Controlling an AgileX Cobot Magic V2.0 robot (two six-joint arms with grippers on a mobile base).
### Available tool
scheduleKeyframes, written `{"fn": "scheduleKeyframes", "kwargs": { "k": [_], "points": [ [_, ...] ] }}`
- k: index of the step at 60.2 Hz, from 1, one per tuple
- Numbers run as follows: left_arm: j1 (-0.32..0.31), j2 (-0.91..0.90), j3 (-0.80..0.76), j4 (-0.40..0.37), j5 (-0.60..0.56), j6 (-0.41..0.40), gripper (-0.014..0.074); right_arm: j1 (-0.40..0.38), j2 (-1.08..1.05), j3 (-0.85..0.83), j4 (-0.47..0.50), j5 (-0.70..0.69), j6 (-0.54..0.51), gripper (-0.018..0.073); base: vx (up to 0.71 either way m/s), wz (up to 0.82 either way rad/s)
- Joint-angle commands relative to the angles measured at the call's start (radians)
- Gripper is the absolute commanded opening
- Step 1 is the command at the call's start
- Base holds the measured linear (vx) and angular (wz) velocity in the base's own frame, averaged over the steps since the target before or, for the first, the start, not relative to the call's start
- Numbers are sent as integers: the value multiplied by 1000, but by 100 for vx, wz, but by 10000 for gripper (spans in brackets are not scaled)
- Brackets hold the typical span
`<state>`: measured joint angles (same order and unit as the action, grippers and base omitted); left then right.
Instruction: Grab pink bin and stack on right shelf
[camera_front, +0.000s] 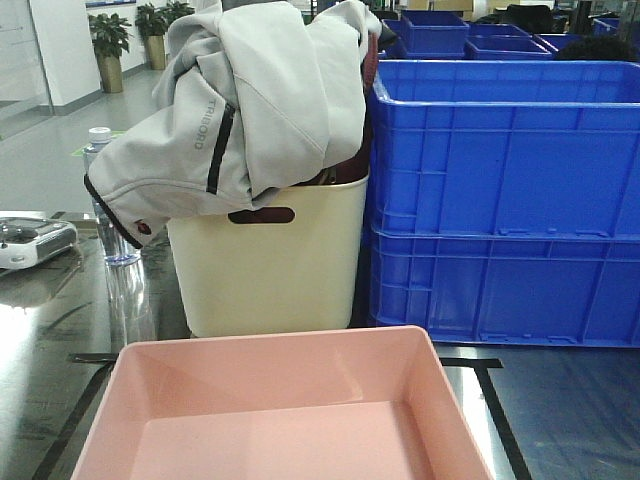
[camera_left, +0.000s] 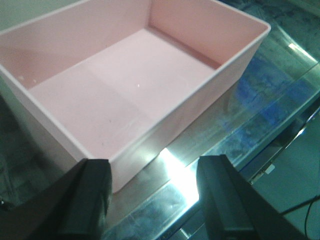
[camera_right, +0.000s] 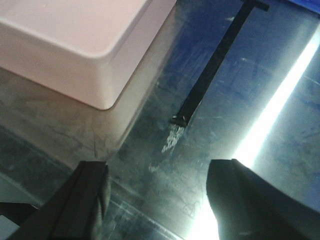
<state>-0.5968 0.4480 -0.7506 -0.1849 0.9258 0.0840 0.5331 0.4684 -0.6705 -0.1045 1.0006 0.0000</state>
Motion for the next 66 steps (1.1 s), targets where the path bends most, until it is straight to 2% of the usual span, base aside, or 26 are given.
{"fn": "scheduleKeyframes", "kwargs": {
  "k": [1, 17, 24, 33, 45, 52, 59, 66],
  "points": [
    [-5, -31, 23, -15, -85, 26, 467, -5, -21, 3, -7, -57, -18, 421, 0, 0],
    [-5, -37, 67, -16, -49, 44, 218, -5, -26, 28, 5, -47, -18, 141, 0, 0],
    [-5, -37, 67, -16, -47, 44, 145, -5, -26, 28, 6, -41, -18, 52, 0, 0],
    [-5, -37, 67, -16, -47, 44, 99, -5, -26, 28, 6, -41, -18, -15, 0, 0],
    [4, -61, 82, -15, -62, 44, 94, -5, -26, 28, 6, -42, -16, -13, 0, 0],
    [121, -148, 147, 24, -103, 69, 94, -5, -26, 28, 5, -42, -14, -12, 0, 0],
    [268, -284, 285, 94, -281, 70, 94, -5, -26, 28, 9, -42, -14, -12, 0, 0],
    [380, -389, 408, 101, -446, 66, 74, -5, -26, 28, 9, -42, -14, -12, 0, 0]
  ]
}}
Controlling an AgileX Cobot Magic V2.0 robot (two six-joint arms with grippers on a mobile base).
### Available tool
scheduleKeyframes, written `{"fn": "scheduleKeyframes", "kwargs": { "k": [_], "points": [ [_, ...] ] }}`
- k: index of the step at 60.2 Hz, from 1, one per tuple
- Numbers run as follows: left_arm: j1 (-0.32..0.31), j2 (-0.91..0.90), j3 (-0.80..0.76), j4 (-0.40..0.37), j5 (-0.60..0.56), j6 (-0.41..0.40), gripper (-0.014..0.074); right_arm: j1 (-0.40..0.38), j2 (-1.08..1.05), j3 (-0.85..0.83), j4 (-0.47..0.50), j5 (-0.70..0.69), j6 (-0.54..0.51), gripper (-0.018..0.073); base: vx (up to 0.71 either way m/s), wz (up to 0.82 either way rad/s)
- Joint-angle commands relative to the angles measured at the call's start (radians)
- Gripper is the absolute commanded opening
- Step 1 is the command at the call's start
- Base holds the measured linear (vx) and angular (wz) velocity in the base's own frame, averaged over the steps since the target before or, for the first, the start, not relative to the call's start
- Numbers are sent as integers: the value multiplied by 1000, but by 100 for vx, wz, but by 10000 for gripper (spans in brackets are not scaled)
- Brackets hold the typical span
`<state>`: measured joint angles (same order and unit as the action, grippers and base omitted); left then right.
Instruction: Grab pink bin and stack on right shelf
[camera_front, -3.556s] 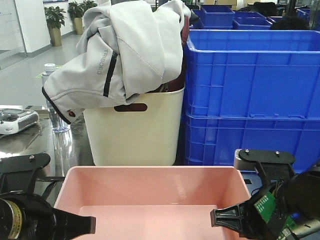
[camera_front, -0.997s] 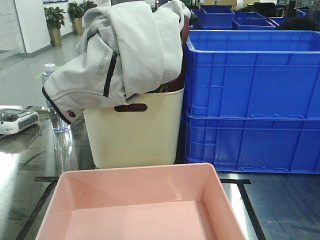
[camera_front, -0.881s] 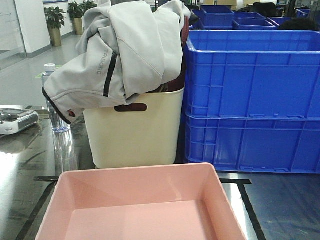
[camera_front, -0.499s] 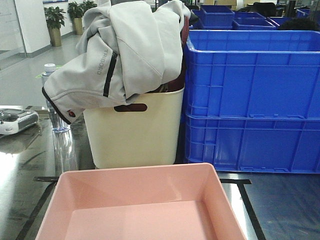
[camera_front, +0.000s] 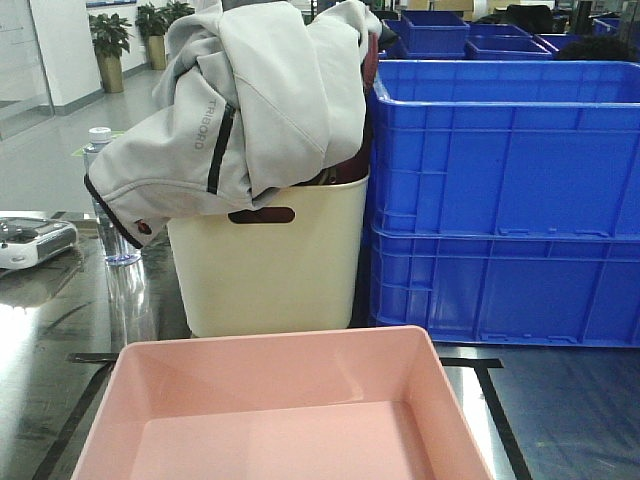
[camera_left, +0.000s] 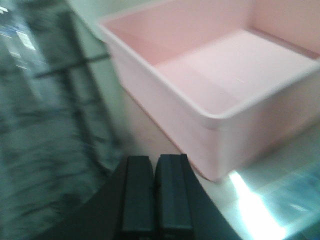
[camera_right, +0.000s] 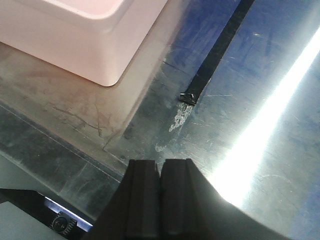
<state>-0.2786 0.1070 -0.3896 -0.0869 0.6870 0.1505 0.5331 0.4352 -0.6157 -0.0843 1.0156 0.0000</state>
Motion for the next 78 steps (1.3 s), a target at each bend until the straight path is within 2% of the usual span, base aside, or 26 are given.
{"fn": "scheduleKeyframes", "kwargs": {
  "k": [1, 8, 16, 22, 31, 37, 42, 51, 59, 78],
  "points": [
    [79, -63, 68, 2, -237, 0, 68, -5, 7, -26, -11, -57, -14, -12, 0, 0],
    [129, -105, 167, 15, -370, 0, -9, -5, 7, -26, -11, -57, -14, -12, 0, 0],
    [134, -115, 263, 21, -520, -6, -6, -5, 7, -26, -11, -57, -14, -12, 0, 0],
    [167, -136, 324, 47, -583, -87, -6, -5, 7, -26, -11, -55, -14, -12, 0, 0],
    [208, -137, 390, 167, -634, -245, -4, -5, 7, -26, -11, -54, -14, -12, 0, 0],
    [224, -137, 435, 196, -712, -310, -4, -5, 7, -26, -11, -54, -14, -9, 0, 0],
    [224, -137, 433, 194, -719, -296, -4, -5, 7, -26, -11, -54, -14, -9, 0, 0],
    [224, -137, 433, 191, -731, -202, -4, -5, 7, -26, -11, -54, -14, -9, 0, 0],
    [224, -137, 433, 162, -732, -201, -3, -5, 7, -26, -11, -54, -14, -9, 0, 0],
    [224, -135, 433, 167, -732, -201, -3, -5, 7, -26, -11, -54, -14, -9, 0, 0]
  ]
}}
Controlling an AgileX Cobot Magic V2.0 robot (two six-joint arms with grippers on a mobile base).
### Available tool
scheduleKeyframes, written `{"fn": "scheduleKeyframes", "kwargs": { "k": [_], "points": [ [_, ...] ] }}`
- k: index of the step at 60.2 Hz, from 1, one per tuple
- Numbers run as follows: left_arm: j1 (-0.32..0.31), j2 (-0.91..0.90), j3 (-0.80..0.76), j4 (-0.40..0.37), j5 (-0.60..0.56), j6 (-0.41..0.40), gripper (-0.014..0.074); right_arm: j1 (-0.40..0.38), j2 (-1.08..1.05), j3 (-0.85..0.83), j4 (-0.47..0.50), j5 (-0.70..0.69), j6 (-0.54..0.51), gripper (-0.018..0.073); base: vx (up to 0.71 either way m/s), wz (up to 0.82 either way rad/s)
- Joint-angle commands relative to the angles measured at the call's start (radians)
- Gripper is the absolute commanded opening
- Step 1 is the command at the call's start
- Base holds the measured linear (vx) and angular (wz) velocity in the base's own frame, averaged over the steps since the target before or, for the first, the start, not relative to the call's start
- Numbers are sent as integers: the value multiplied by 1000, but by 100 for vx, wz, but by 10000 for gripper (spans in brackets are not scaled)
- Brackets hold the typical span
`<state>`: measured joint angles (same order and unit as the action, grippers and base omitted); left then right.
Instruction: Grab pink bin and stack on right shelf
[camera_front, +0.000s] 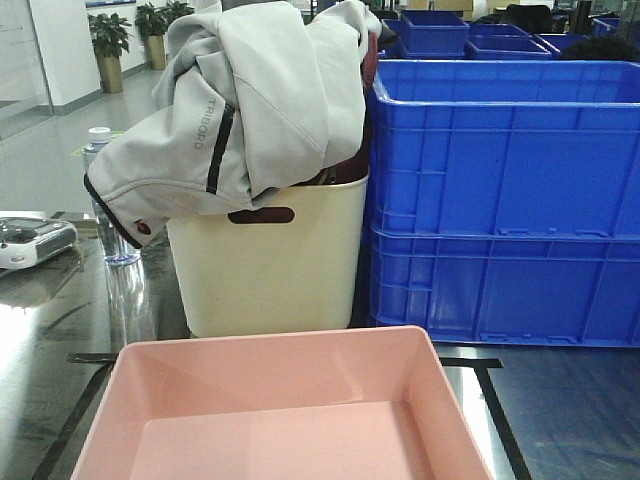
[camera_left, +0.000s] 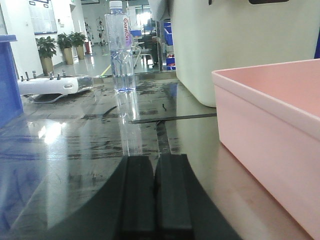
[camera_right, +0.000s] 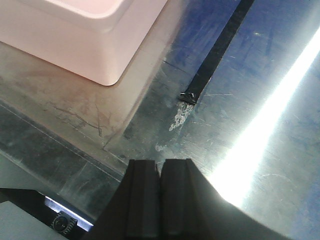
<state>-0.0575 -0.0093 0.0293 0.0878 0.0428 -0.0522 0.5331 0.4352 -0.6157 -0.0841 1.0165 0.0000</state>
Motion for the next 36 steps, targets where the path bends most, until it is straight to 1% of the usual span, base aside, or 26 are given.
{"fn": "scheduleKeyframes", "kwargs": {
  "k": [1, 28, 30, 32, 36],
  "points": [
    [3, -19, 14, -8, -88, 1, -3, -5, 7, -26, -11, -54, -14, -9, 0, 0],
    [3, -19, 14, -8, -88, 1, -3, -6, 7, -26, -11, -56, -14, -9, 0, 0],
    [3, -19, 14, -8, -88, 1, -3, -9, 2, -26, -26, -57, -16, -9, 0, 0],
    [3, -19, 14, -8, -88, 1, -3, -27, -5, -26, -48, -76, -21, -9, 0, 0],
    [3, -18, 14, -8, -87, 1, -3, -94, -32, -18, -41, -145, 0, -9, 0, 0]
  ]
}}
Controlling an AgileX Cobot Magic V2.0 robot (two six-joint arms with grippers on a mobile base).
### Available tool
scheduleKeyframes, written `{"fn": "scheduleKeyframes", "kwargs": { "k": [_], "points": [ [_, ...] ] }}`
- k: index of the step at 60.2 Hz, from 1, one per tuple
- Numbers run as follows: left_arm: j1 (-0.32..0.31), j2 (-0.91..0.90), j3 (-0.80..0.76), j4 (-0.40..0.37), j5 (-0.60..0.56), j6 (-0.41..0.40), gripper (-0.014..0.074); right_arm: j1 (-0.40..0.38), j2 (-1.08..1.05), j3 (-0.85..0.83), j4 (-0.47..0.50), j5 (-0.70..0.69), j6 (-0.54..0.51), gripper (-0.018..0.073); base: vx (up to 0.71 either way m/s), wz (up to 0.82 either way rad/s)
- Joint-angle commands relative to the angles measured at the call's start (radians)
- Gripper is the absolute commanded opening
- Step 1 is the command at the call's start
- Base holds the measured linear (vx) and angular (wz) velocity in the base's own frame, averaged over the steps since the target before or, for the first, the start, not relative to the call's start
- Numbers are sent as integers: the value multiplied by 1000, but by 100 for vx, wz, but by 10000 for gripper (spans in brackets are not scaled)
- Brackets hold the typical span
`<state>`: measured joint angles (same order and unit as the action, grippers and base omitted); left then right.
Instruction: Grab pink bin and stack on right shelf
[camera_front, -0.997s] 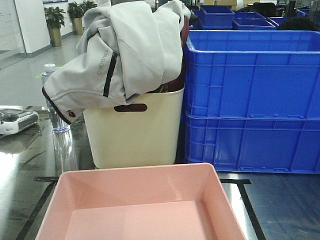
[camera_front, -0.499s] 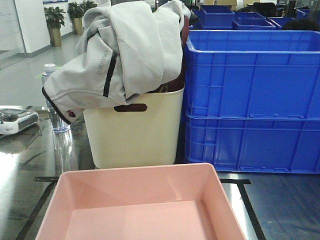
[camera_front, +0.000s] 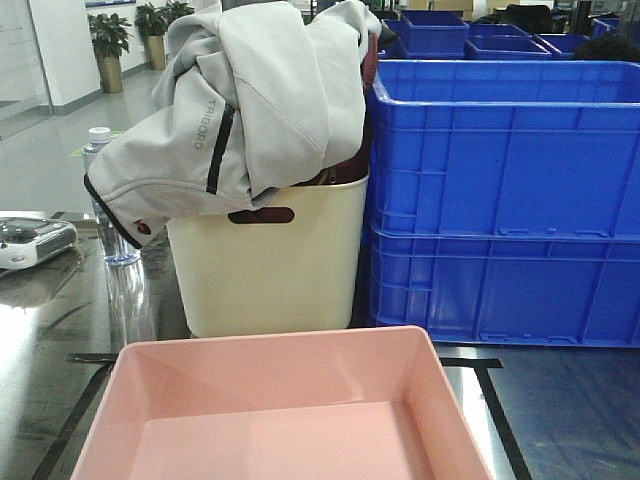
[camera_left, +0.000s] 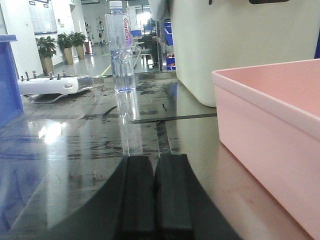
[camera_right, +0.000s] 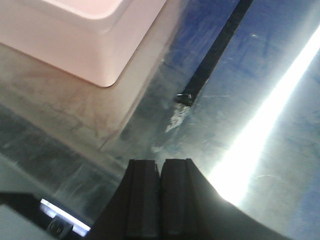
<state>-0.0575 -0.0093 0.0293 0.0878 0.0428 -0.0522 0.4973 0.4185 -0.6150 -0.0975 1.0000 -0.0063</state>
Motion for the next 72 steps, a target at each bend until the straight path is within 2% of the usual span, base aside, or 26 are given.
{"fn": "scheduleKeyframes", "kwargs": {
  "k": [1, 7, 16, 21, 27, 36, 44, 72],
  "points": [
    [3, -18, 14, -8, -87, 1, -3, -74, -23, -14, -27, -152, 6, -9, 0, 0],
    [3, -18, 14, -8, -87, 1, -3, -192, -88, 72, -31, -365, 6, -9, 0, 0],
    [3, -18, 14, -8, -87, 1, -3, -363, -233, 304, -31, -731, 6, -9, 0, 0],
    [3, -18, 14, -8, -87, 1, -3, -419, -305, 413, -26, -884, 6, -9, 0, 0],
    [3, -18, 14, -8, -87, 1, -3, -462, -379, 519, -28, -1000, 16, -9, 0, 0],
    [3, -18, 14, -8, -87, 1, -3, -510, -442, 605, -24, -1039, 45, -9, 0, 0],
    [3, -18, 13, -8, -86, 1, -3, -507, -443, 648, -24, -1087, 46, -9, 0, 0],
    [3, -18, 13, -8, -86, 1, -3, -507, -443, 647, 3, -1087, 86, -9, 0, 0]
  ]
}}
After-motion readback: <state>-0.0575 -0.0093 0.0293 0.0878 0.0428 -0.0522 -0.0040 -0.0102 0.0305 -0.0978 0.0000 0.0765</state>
